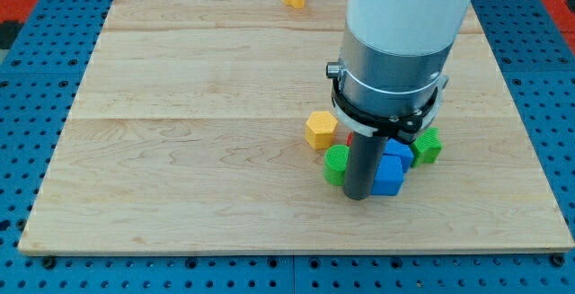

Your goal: Point your arm at the center right

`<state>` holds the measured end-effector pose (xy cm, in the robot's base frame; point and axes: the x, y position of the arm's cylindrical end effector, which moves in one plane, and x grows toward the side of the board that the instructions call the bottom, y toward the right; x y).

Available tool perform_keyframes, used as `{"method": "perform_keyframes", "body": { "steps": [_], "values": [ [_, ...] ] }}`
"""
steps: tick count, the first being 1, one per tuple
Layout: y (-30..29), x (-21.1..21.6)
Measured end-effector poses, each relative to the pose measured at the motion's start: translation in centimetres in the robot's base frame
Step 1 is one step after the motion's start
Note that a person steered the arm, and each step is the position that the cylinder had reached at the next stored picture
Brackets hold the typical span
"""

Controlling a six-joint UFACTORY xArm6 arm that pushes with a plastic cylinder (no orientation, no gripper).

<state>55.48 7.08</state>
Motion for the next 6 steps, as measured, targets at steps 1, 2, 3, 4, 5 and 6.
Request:
{"method": "perform_keyframes", "body": {
  "steps": [1, 2, 3, 4, 5, 6],
  "values": [
    [-0.4, 1.9],
    [3.8, 3.5],
    [5.5, 2.9],
    [6.4, 2.8],
    [6.4, 1.7],
    [13.1, -0.3]
  ]
}}
